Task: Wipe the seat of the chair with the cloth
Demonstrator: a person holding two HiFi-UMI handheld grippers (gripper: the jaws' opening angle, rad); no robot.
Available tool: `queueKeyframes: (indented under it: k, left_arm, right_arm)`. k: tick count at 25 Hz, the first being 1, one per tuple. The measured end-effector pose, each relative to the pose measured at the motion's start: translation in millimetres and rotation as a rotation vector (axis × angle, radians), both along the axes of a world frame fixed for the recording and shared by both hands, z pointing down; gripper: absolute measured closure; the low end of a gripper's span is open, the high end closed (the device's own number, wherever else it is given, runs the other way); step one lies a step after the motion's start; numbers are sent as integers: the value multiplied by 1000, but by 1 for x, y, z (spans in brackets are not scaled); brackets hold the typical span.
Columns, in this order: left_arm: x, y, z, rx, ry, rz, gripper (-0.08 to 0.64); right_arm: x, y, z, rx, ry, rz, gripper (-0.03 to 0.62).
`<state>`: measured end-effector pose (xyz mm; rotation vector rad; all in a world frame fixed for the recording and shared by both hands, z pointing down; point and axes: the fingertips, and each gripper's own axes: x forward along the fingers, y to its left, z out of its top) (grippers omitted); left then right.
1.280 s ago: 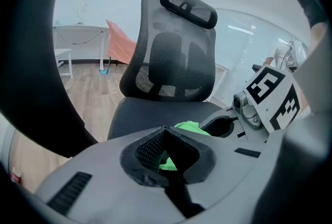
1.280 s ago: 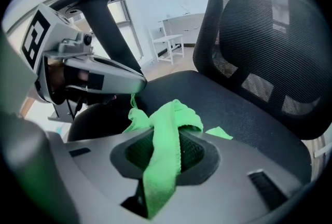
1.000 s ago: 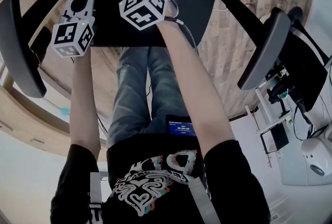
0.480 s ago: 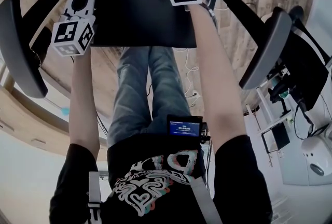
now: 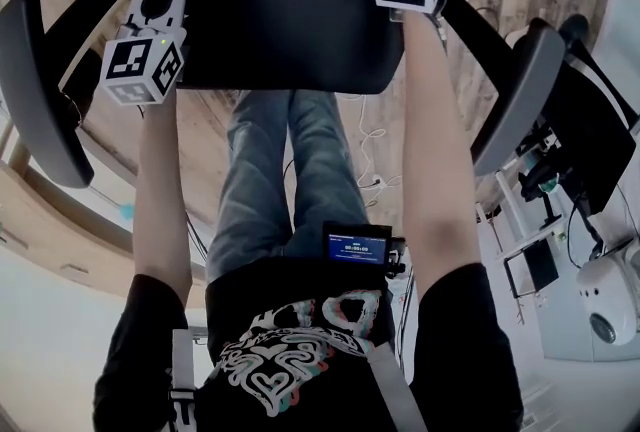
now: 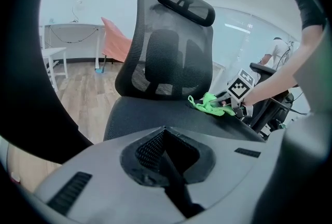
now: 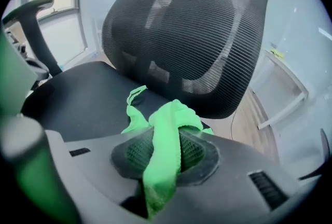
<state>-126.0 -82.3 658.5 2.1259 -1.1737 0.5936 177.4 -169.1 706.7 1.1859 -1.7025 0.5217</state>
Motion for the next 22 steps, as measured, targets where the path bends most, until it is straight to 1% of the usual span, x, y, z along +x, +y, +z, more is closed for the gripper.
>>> queueKeyframes:
  k: [2, 6, 11, 19, 22]
  left_arm:
    - [3, 0, 0, 0, 1, 5, 558]
    - [5, 0, 1, 0, 6, 7, 558]
    - [6, -1, 0, 2, 12, -4, 558]
    - [7, 0, 0, 2, 17, -6, 558]
    - [7, 1, 2, -6, 13, -2, 558]
  right_arm:
    - [4, -2, 0, 1, -20, 34, 492]
    - [-1, 1, 3, -5, -7, 27, 492]
    - [-5, 2, 4, 3, -22, 56, 493]
    - [-10, 4, 6, 13, -17, 50, 494]
    - [-20, 6, 7, -5, -49, 46, 493]
